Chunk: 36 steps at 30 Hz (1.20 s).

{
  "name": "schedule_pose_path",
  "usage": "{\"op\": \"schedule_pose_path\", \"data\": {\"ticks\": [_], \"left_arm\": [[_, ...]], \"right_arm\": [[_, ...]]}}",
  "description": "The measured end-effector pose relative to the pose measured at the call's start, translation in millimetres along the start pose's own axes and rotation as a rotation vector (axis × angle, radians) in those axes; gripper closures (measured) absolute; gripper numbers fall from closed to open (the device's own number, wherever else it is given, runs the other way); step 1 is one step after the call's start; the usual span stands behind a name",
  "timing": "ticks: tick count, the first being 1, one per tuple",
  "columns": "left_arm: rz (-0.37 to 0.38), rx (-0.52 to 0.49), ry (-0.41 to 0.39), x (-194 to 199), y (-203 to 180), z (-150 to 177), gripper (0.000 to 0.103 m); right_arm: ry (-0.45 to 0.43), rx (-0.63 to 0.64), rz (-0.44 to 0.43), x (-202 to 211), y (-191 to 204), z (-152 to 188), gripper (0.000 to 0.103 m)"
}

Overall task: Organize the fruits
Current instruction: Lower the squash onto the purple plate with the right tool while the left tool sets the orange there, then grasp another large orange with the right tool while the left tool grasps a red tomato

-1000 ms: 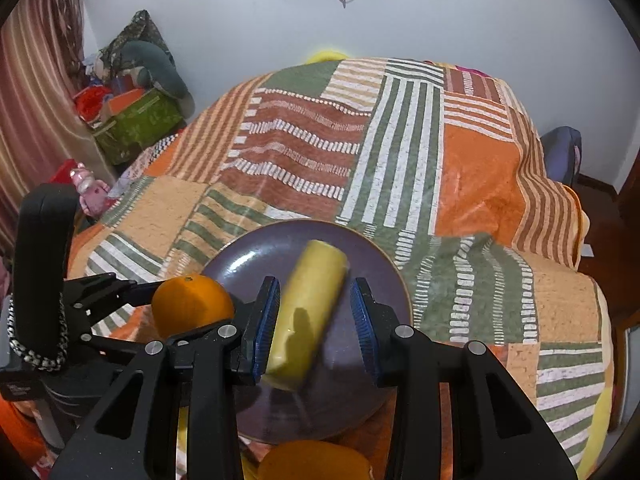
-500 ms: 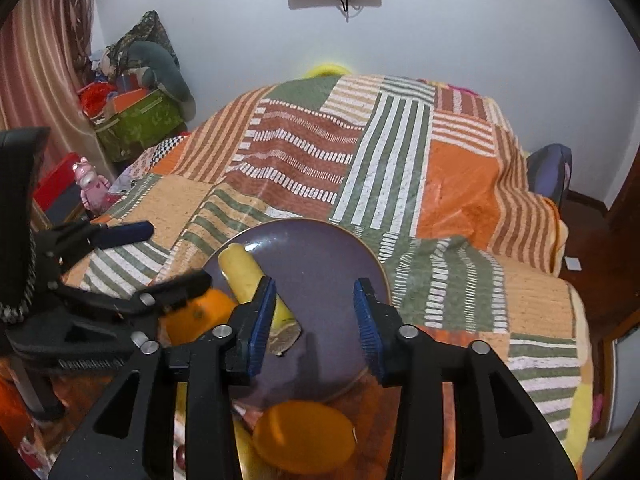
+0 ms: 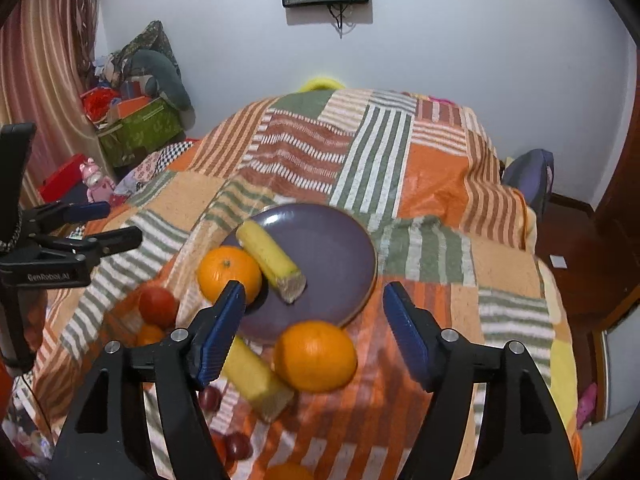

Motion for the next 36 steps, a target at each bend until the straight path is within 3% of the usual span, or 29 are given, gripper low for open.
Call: {"op": "schedule_pose_path", "data": {"ticks": [8, 16, 28, 32, 36], "left_arm": [[-0.011, 0.039, 0.085, -17, 17, 41, 0.015], [-0.006, 0.070, 0.129, -42, 16, 60, 0.017], [0.048, 0.077, 0.203, -68, 8, 71, 0.040], [0.075, 0.088, 0.211, -69, 6, 70, 0.053], [0.059, 0.062, 0.206, -68, 2, 69, 0.054]], "right_arm": [[0.084, -0.040, -0.005, -16, 0, 32, 0.034], [0.144, -0.066, -0.013, -35, -2, 47, 0.034], [0.176, -0.093, -0.050, -60, -3, 50, 0.034], [0.173, -0.099, -0.073, -60, -3, 51, 0.038], [0.169, -0.095, -0.069, -59, -2, 51, 0.039]]}}
Point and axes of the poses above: each gripper's, at about its wrist camera, not at the fingertips, and x roughly against the way its jaws point, y to its left, z to its underside, the point moved 5 cm from there along -x, roughly the way its jaws point, and after that the axes turned 9 degrees about x, right-handed, at the moved point
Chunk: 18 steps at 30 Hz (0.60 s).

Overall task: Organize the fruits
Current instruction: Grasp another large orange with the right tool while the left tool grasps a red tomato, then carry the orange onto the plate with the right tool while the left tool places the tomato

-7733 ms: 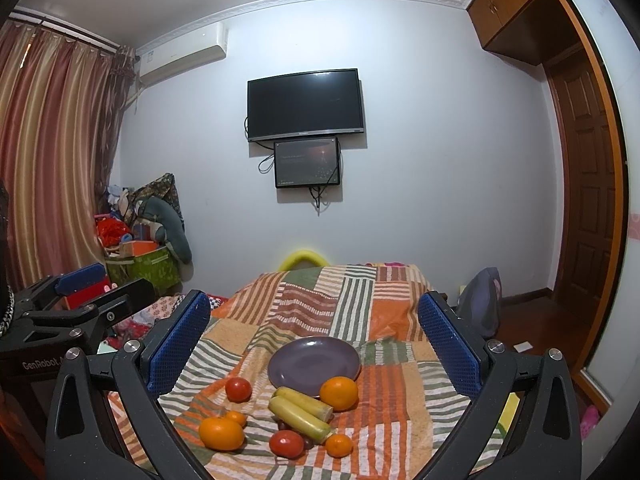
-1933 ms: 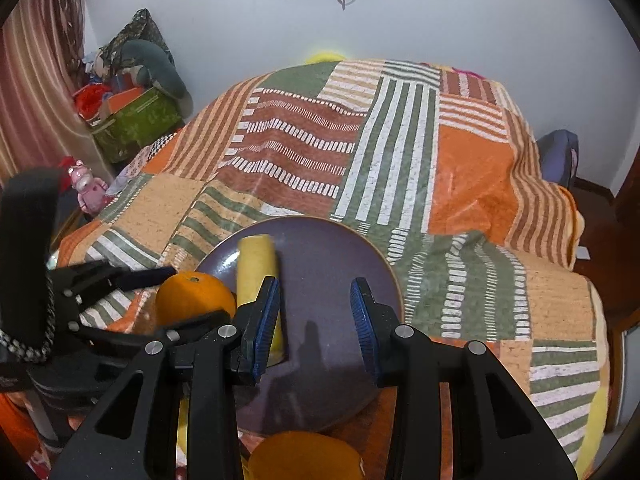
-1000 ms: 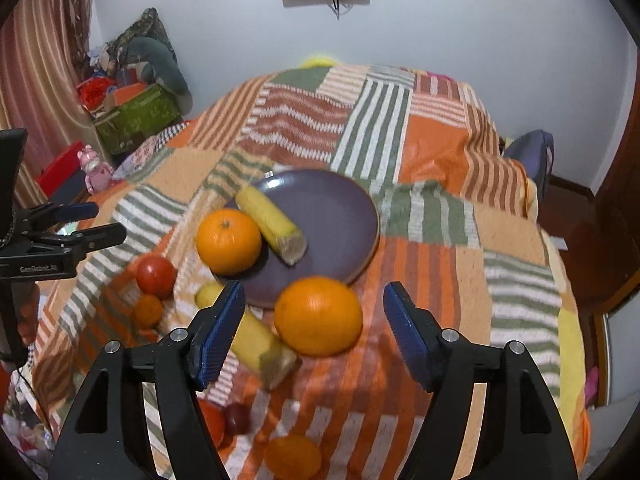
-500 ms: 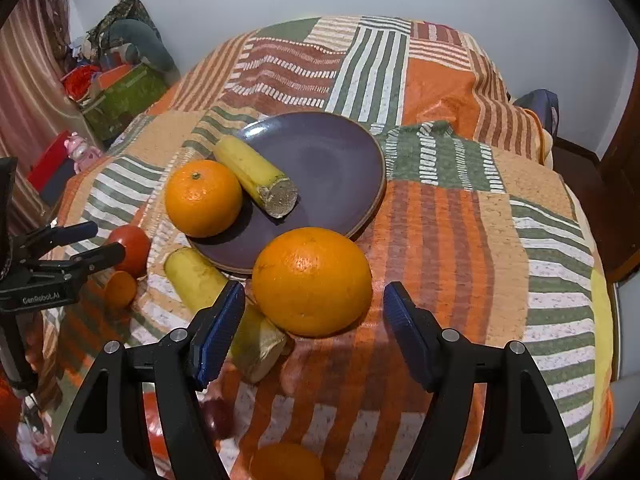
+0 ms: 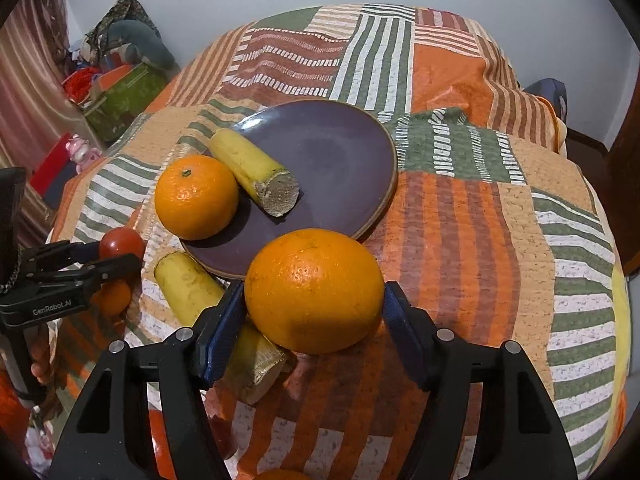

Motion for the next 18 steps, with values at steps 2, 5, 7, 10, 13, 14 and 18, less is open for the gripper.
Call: {"op": "schedule_pose_path", "data": {"ticks": [2, 5, 7, 10, 13, 14, 18], "left_arm": [[-0.006, -0.011, 0.002, 1, -2, 0, 0.054], [0.017, -0.005, 0.000, 7, -2, -3, 0.054], [0.018, -0.004, -0.016, 13, -3, -8, 0.054], [0.021, -0.008, -0.042, 21, -5, -16, 0.054], [0.024, -0.020, -0.072, 31, -11, -27, 0.054], [0.022, -0.029, -0.085, 34, -14, -32, 0.054], [0.026, -0.052, -0.121, 41, -25, -48, 0.054]], "right_arm": [[-0.002, 0.004, 0.005, 2, 0, 0, 0.039], [-0.014, 0.011, 0.016, 7, 0, -1, 0.039], [-0.023, 0.010, 0.014, 12, -1, -3, 0.039], [-0.042, 0.005, 0.017, 18, -3, -6, 0.039], [-0.069, 0.002, 0.022, 26, -6, -14, 0.039], [-0.078, 0.003, 0.026, 29, -7, -17, 0.039], [-0.112, 0.005, 0.037, 36, -11, -32, 0.039]]}}
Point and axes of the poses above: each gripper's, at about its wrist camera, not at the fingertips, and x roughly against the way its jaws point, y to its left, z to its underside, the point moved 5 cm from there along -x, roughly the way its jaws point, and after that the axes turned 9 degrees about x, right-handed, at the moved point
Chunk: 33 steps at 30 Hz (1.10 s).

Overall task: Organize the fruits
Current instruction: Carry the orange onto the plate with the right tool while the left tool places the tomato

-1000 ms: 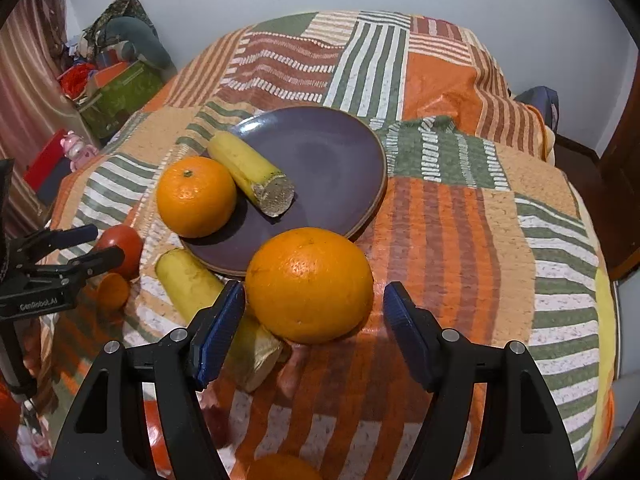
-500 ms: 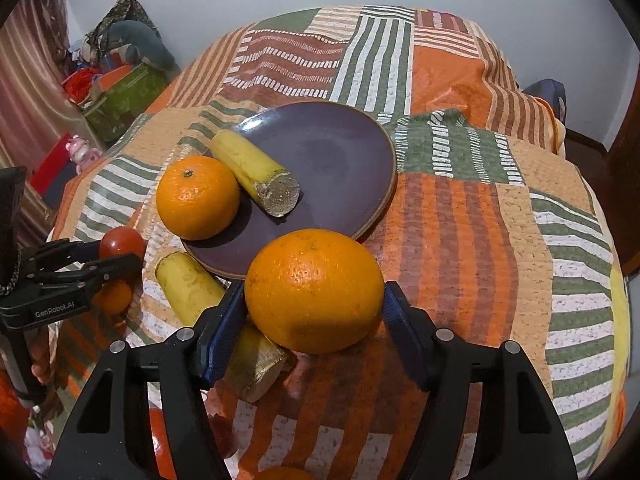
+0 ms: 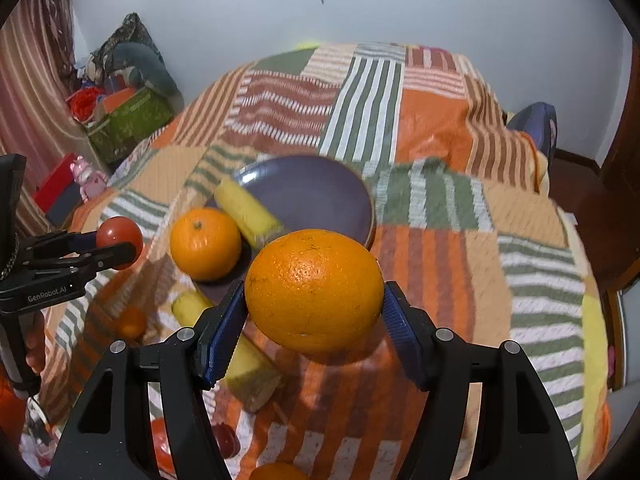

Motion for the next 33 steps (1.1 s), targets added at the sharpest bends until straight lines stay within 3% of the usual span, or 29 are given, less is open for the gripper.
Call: {"op": "schedule_pose_path", "data": {"ticks": [15, 33], "left_arm": [[0.024, -0.039, -0.053, -27, -38, -65, 0.054], [-0.018, -0.069, 0.014, -99, -55, -83, 0.054]], "right_arm": [[-0.074, 0.033, 0.020, -14, -9, -50, 0.039], [0.071, 0.056, 0.012, -82, -14, -47, 0.039]]}}
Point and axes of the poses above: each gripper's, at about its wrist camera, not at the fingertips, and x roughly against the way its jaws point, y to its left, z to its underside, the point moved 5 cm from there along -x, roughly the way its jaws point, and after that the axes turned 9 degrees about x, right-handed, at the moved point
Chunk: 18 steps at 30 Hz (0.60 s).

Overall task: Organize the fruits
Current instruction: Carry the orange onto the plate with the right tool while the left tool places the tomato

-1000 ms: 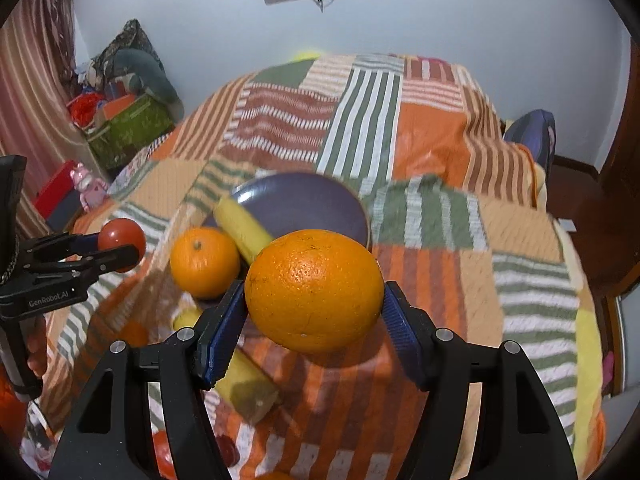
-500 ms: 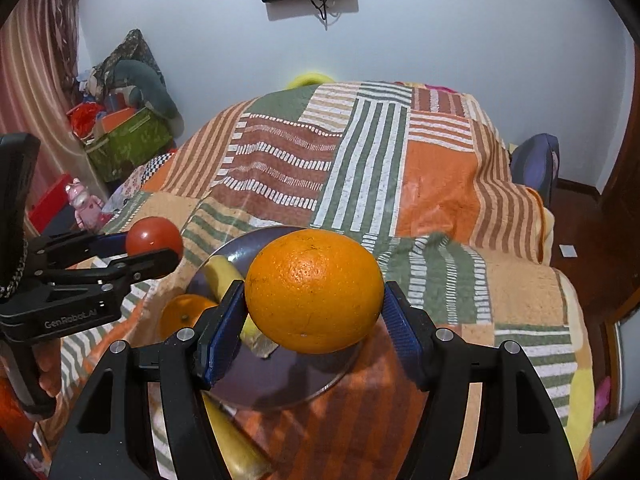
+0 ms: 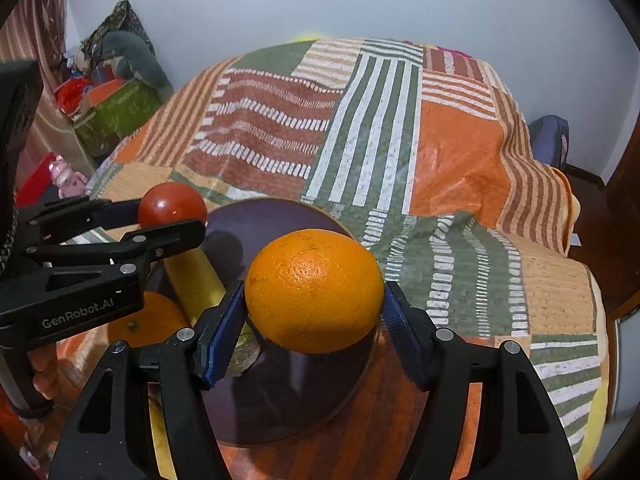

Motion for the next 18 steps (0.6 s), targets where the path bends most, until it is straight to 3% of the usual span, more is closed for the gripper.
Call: {"op": "schedule_pose_path", "data": {"ticks": [9, 18], "left_arm": [[0.006, 0.008, 0.052, -20, -4, 7, 0.048], [0.002, -0.006, 0.005, 10, -2, 6, 0.047]], "right_arm": [[0.028, 0.020, -0.014, -5, -2, 9, 0.038], [0.033, 0.025, -0.017, 8, 1, 13, 0.038]]}}
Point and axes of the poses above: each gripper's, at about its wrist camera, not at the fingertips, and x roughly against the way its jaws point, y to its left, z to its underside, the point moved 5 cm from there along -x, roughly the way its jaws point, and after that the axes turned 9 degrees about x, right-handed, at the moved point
